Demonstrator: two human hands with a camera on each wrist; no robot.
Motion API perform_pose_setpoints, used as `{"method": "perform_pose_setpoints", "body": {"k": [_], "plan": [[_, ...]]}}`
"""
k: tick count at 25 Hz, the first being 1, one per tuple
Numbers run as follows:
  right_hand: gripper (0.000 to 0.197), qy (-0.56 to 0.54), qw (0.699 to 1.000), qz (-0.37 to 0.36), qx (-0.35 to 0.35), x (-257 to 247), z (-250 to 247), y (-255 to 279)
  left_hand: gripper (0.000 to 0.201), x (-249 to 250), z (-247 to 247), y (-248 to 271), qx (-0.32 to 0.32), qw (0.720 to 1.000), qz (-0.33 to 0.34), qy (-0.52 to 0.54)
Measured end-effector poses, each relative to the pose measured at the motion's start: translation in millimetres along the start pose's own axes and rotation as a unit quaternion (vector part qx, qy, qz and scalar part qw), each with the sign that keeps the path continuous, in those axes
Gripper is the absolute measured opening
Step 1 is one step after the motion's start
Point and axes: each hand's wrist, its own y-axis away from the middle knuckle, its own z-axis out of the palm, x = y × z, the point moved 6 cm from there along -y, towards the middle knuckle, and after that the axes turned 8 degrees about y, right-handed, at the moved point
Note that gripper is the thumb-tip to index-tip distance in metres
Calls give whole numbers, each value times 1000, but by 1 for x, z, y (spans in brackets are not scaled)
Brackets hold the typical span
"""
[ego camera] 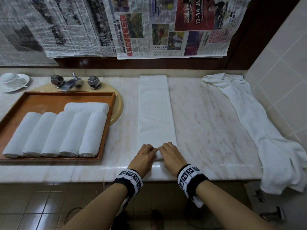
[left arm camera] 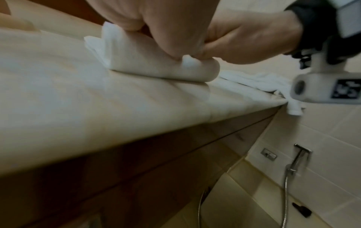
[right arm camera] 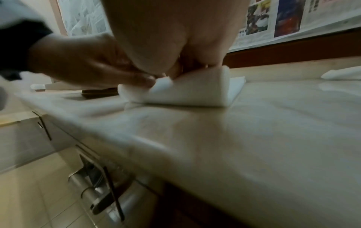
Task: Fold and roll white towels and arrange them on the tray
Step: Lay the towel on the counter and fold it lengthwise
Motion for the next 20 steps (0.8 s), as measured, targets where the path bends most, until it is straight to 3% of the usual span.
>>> {"method": "perform_pose_setpoints", "body": {"k": [5,7,10,13,15,18,20], "plan": [[46,24,999,16,45,1,7,9,17,-13,-6,-32,-61,997,-29,-32],[39,13,999,30,26,6,3,-2,12,-7,-10,-27,-21,999,-25,-33],[39,2,999,32,-37,11,8,-13,26,5,-6,-4,24,1000,-7,5],[43,14,998,45,39,4,3,-3,15,-2,0,-4,28,999,-17,-6],[47,40,997,36,58,-2,11,9,21,-12,1,-23,-16,998,-46,-26],[52,37,999,25,26,-6,16,14,23,-18,2,-48,-99,990,-90,-46],[50,15,998,30,48,1,10,2,24,-14,-1,-49,-76,989,-106,-66]]}}
